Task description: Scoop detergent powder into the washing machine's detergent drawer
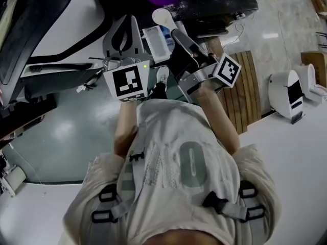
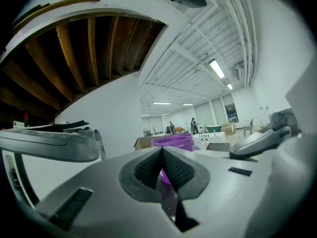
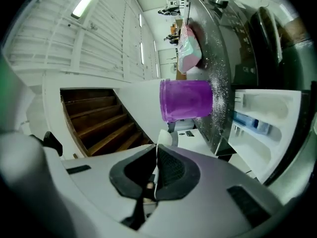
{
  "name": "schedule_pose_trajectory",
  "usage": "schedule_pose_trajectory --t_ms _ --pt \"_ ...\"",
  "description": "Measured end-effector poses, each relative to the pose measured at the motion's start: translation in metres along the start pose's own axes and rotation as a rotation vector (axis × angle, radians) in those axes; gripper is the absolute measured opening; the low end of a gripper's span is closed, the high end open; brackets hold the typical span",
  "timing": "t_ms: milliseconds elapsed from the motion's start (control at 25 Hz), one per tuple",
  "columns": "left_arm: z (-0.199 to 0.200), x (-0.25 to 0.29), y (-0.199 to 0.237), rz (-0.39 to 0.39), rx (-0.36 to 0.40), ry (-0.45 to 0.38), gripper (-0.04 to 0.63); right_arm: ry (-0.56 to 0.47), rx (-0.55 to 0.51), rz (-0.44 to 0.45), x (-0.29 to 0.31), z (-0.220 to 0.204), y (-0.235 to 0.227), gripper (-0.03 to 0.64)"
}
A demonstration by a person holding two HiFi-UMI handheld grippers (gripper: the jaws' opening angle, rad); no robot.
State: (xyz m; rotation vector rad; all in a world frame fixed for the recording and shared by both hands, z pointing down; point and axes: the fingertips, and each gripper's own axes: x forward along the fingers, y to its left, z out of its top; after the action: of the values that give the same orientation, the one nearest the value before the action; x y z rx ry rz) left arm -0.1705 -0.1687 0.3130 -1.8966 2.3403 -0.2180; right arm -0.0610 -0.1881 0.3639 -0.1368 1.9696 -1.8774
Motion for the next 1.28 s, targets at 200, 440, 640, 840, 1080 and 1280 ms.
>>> schedule_pose_trajectory --t_ms 200,440,640,840,1080,1280 --pt "-0.008 -0.002 0.01 0.023 -0.008 0.005 0.02 0.002 -0.018 -0.05 -0.015 -0.008 -0.022 0.011" --pt "-0.023 -0.006 0.014 0.055 -0.006 0.024 0.02 0.031 -0.021 -0.111 -0.028 -0.009 -0.054 0.011" --pt "-0.04 -0.014 0.013 0.082 -0.029 0.057 0.02 0.059 -0.023 -0.157 -0.035 -0.016 -0.075 0.011" --pt "-0.053 -0.019 0.009 0.071 -0.028 0.085 0.02 0.072 -0.06 -0.205 -0.042 -0.023 -0.088 0.011" --pt "-0.057 -0.022 0.014 0.081 -0.046 0.095 0.02 0.091 -0.091 -0.26 -0.045 -0.023 -0.097 0.011" --pt "-0.061 -0.023 0.017 0.088 -0.049 0.103 0.02 0.124 -0.124 -0.316 -0.046 -0.024 -0.106 0.011"
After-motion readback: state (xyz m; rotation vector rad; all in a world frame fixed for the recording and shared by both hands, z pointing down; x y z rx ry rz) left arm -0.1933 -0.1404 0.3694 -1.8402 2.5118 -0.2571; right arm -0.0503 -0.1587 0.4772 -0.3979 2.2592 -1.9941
